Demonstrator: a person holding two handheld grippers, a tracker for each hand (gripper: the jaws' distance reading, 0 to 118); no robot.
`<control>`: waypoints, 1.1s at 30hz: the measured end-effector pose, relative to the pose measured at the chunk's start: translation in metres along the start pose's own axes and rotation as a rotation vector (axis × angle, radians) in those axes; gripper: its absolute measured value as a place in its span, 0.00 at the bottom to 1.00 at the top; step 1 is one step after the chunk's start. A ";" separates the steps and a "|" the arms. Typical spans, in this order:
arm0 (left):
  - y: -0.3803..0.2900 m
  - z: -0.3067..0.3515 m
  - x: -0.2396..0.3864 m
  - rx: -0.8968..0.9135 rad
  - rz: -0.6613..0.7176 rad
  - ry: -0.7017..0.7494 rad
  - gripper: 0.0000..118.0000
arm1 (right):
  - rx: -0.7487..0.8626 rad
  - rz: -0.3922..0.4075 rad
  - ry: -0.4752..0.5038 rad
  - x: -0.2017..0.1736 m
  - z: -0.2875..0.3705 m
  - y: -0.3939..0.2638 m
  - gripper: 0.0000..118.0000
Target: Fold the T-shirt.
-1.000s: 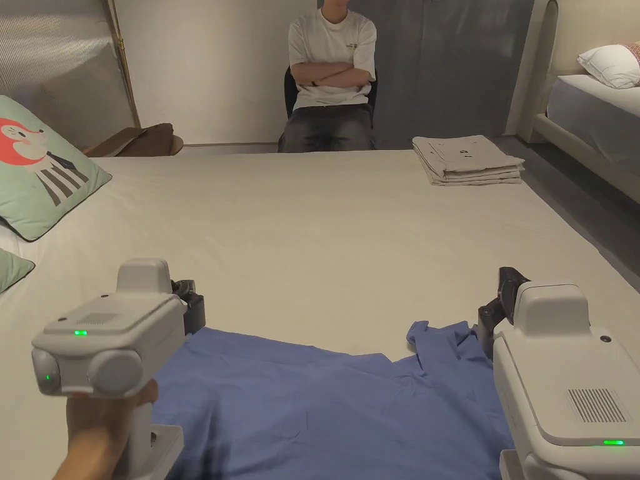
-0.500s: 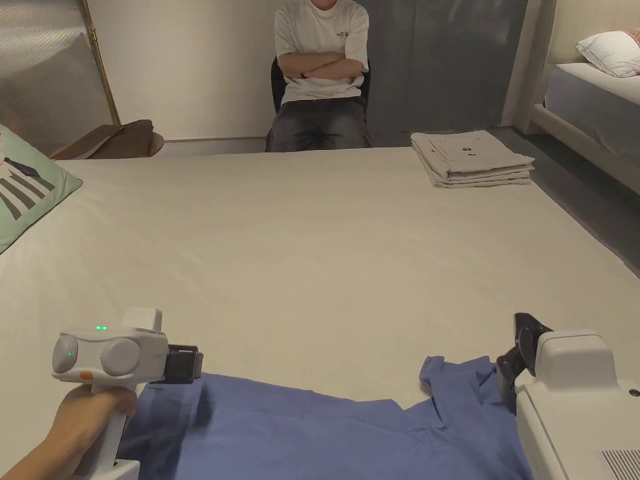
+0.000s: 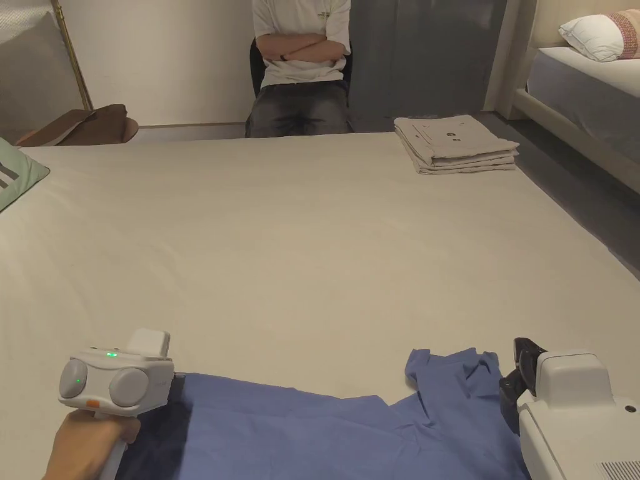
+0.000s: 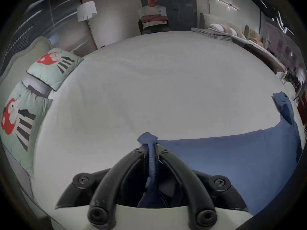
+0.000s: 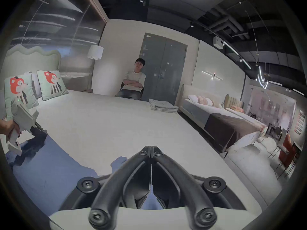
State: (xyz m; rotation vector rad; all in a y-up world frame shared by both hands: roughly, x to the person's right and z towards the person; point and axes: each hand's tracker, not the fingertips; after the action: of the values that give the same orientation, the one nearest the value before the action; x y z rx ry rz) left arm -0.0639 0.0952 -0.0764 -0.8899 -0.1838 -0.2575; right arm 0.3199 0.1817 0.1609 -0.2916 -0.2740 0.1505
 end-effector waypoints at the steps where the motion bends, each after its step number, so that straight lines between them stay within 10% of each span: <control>1: -0.001 0.002 -0.003 0.014 -0.011 0.007 0.03 | -0.019 -0.023 -0.004 0.005 -0.002 0.000 0.00; 6: 0.002 0.045 -0.013 0.101 0.059 -0.014 0.03 | -0.240 -0.133 0.003 0.032 -0.036 -0.004 0.03; 11: 0.001 0.094 -0.018 0.194 0.058 -0.060 0.02 | -0.522 -0.146 0.070 0.049 -0.086 -0.032 0.92; 15: -0.002 0.123 -0.016 0.237 0.068 -0.096 0.02 | -0.628 -0.222 0.092 0.053 -0.104 -0.058 0.90; 24: -0.012 0.153 -0.011 0.271 0.031 -0.095 0.02 | -0.690 -0.104 0.125 0.040 -0.094 -0.086 0.70; 29: -0.017 0.166 -0.013 0.286 0.044 -0.088 0.02 | -0.627 -0.053 0.096 0.037 -0.080 -0.074 0.05; 33: -0.022 0.176 -0.018 0.298 0.058 -0.064 0.02 | -0.519 -0.033 0.085 0.040 -0.060 -0.049 0.04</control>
State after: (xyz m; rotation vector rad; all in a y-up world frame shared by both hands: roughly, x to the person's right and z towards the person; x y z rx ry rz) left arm -0.0970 0.2228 0.0438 -0.6067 -0.2490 -0.1428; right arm 0.3808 0.1268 0.1305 -0.8057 -0.2303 0.0318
